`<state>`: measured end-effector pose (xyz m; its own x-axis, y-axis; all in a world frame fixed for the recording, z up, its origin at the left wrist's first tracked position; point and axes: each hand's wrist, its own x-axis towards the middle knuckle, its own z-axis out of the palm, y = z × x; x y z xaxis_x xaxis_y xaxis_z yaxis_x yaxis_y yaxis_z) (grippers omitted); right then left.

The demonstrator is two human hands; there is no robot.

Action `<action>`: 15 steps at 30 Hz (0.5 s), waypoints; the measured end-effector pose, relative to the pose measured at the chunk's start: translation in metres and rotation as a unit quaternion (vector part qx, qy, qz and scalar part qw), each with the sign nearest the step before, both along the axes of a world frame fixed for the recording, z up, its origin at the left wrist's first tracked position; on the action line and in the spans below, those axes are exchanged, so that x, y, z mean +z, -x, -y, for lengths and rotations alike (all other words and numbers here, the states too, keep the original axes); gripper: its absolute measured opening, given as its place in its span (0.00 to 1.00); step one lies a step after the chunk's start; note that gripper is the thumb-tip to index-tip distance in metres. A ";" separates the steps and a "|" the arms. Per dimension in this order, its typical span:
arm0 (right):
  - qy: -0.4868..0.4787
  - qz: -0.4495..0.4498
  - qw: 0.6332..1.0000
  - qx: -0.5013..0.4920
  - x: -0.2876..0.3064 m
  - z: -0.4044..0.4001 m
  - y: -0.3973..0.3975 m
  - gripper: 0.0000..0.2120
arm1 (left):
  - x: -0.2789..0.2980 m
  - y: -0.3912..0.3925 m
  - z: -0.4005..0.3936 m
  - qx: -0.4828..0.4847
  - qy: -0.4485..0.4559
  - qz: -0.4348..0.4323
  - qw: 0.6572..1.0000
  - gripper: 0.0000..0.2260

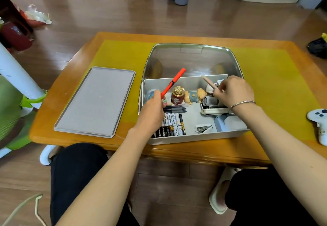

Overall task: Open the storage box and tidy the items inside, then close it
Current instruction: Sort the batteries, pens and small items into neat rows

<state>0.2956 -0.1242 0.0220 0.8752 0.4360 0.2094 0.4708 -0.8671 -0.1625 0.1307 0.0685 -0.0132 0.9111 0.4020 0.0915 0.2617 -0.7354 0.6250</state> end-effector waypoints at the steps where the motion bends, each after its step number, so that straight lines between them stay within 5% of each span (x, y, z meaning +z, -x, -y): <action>1: -0.037 -0.018 0.999 0.024 0.003 0.003 0.004 0.10 | 0.001 0.000 0.000 0.005 0.011 0.007 1.000 0.06; 7: -0.043 -0.090 0.960 0.260 0.002 0.008 0.048 0.08 | -0.002 -0.003 0.011 -0.101 0.074 0.018 0.992 0.03; 11: -0.044 -0.052 0.961 0.269 -0.011 0.016 0.057 0.09 | -0.013 0.000 0.013 -0.164 0.031 -0.020 0.986 0.08; 15: -0.085 -0.045 0.967 0.237 -0.016 0.027 0.057 0.11 | -0.018 0.002 0.013 -0.127 -0.020 -0.021 0.991 0.09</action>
